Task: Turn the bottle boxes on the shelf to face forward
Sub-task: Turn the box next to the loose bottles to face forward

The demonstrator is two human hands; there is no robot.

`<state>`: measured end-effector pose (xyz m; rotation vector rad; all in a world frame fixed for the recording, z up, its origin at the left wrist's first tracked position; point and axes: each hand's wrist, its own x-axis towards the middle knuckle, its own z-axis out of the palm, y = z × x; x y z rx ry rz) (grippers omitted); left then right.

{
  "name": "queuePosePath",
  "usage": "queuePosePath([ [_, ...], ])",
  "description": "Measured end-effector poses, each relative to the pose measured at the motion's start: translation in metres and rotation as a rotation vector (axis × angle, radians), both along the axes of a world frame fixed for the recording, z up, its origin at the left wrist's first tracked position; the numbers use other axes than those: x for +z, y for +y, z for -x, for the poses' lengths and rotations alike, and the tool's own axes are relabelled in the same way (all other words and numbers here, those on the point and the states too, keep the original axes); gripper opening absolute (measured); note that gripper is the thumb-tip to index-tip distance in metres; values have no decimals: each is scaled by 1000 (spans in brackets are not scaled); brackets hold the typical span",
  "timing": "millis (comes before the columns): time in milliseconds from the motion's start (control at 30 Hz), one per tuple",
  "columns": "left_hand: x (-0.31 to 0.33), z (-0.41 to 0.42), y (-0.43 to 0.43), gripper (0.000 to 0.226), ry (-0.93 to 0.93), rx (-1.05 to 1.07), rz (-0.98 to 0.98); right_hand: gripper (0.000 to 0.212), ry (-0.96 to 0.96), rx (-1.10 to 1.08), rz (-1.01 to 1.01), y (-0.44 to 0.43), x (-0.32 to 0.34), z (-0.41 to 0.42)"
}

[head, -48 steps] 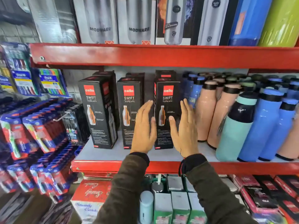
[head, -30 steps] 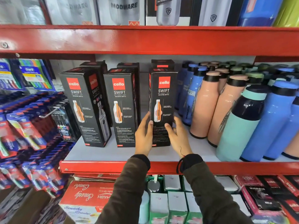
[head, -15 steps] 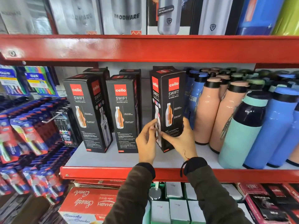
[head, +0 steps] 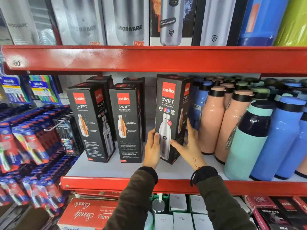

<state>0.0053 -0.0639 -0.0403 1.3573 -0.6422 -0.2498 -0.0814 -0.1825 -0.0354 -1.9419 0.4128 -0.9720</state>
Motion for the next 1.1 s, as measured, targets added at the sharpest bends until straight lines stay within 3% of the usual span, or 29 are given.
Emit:
queuePosePath([
  [233, -8, -1, -2, 25, 2, 69, 49, 78, -9, 129, -15, -2, 0, -4],
  [1100, -25, -5, -10, 29, -58, 184, -27, 67, 93, 60, -30, -12, -19, -14],
])
